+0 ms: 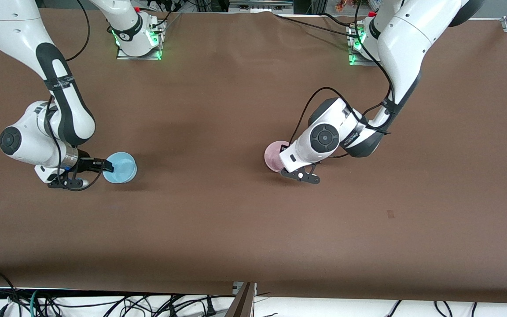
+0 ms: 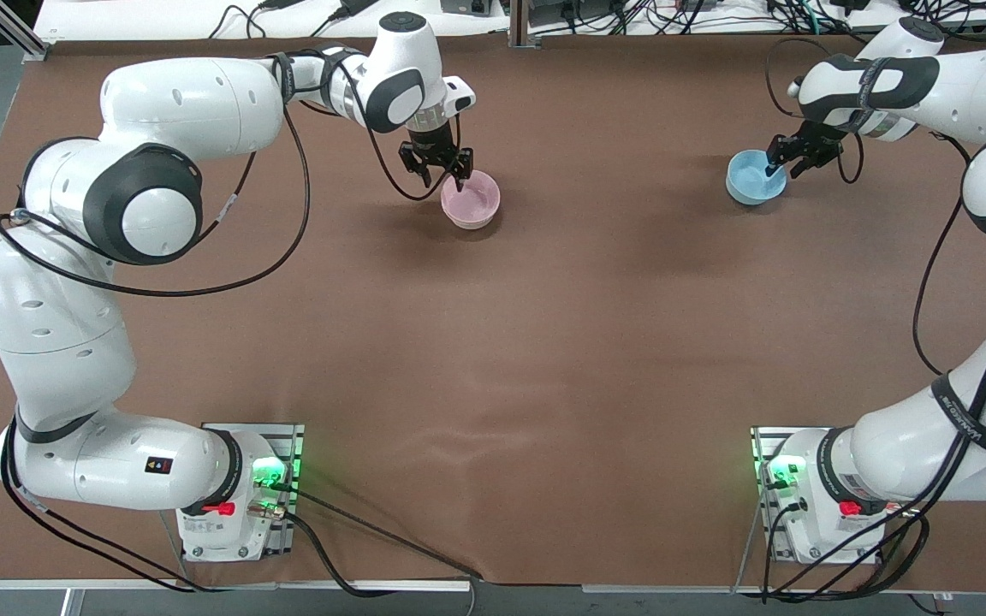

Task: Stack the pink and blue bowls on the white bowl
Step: 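Open the left gripper off the pink bowl while the right gripper grasps the blue bowl, then lift the blue bowl toward the stack while the left gripper retracts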

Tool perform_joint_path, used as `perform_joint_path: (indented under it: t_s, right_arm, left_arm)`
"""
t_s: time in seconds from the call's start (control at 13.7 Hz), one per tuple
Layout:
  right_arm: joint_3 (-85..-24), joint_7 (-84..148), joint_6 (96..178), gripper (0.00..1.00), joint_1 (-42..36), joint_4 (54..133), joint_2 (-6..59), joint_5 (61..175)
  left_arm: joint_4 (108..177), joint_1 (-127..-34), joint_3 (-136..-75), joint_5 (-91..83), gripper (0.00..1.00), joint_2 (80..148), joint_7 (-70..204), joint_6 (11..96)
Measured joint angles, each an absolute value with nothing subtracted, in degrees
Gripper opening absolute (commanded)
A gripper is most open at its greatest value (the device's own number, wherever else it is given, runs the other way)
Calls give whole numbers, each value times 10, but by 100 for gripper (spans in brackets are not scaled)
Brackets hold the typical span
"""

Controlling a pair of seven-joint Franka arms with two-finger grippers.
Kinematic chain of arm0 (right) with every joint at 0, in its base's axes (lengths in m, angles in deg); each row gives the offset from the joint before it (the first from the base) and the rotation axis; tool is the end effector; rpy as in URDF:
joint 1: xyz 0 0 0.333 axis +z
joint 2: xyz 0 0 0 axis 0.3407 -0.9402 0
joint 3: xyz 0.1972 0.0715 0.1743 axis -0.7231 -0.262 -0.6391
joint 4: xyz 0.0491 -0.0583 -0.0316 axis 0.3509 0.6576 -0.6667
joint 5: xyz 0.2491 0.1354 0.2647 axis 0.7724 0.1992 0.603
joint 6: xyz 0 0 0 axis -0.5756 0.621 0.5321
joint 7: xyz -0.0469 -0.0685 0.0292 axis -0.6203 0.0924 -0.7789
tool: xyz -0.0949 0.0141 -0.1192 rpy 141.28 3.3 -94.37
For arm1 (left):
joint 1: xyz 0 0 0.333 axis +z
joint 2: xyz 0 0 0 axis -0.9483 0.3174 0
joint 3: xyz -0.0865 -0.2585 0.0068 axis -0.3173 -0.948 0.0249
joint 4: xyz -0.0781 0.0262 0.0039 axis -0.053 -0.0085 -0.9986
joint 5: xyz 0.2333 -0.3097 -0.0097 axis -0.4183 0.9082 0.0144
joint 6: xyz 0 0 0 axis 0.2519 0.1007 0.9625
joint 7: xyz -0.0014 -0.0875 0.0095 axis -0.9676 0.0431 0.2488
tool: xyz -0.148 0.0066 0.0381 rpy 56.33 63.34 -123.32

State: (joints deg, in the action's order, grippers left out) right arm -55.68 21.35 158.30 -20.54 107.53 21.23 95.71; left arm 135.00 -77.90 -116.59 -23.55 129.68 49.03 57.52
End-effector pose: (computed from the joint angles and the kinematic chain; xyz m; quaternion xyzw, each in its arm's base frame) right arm 0.5792 -0.0430 0.1270 -0.9973 -0.0046 0.0275 0.0685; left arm 0.5421 -0.3499 0.1672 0.9890 -0.1046 -0.0925 0.0493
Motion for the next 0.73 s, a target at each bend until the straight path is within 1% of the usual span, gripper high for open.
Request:
perform_joint_path:
  t_s: [0.15, 0.22, 0.36, 0.51, 0.73]
  right_arm:
    - [-557, 212, 1583, 14, -205, 1075, 212, 959]
    - [-557, 211, 1583, 8, -205, 1075, 212, 959]
    - [-557, 210, 1583, 0, -205, 1075, 212, 959]
    - [-557, 209, 1583, 0, -205, 1072, 213, 961]
    - [-557, 208, 1569, 0, -205, 1062, 214, 972]
  left_arm:
    - [1344, -772, -1165, -240, 100, 1277, 491, 541]
    - [1341, -766, -1165, -241, 100, 1260, 494, 519]
    - [1336, -746, -1165, -241, 100, 1214, 502, 469]
    - [1333, -716, -1165, -241, 100, 1162, 505, 425]
    - [1329, -653, -1165, -241, 100, 1081, 506, 401]
